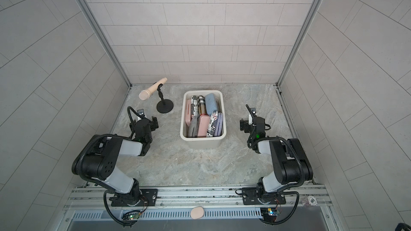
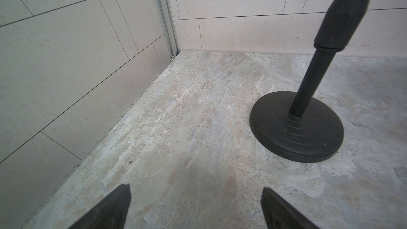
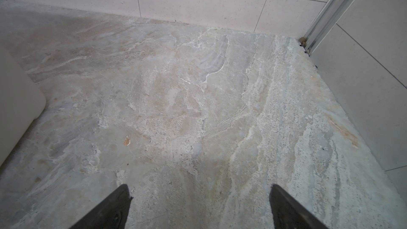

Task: Put the glasses cases into the storage boxes
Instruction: Reset both arms

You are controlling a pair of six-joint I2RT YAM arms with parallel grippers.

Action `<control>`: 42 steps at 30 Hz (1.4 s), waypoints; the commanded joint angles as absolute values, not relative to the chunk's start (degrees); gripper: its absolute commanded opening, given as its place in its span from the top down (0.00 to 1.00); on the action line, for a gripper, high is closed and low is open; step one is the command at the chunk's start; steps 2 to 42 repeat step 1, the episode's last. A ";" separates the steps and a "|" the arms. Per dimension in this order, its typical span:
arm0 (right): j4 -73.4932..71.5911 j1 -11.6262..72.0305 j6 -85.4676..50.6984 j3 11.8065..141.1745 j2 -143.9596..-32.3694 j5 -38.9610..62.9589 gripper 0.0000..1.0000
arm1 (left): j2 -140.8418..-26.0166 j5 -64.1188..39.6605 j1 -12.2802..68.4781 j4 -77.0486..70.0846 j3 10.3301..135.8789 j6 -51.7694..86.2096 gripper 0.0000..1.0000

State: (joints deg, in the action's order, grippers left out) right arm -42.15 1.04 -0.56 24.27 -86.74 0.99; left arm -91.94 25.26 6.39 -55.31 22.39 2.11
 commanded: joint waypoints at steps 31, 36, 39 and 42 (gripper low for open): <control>-42.12 0.88 -0.60 24.22 -86.32 1.06 0.00 | -91.64 24.73 5.79 -54.88 22.42 2.60 0.00; -42.12 0.88 -0.60 24.22 -86.32 1.06 0.00 | -91.64 24.73 5.79 -54.88 22.42 2.60 0.00; -42.12 0.88 -0.60 24.22 -86.32 1.06 0.00 | -91.64 24.73 5.79 -54.88 22.42 2.60 0.00; -42.12 0.88 -0.60 24.22 -86.32 1.06 0.00 | -91.64 24.73 5.79 -54.88 22.42 2.60 0.00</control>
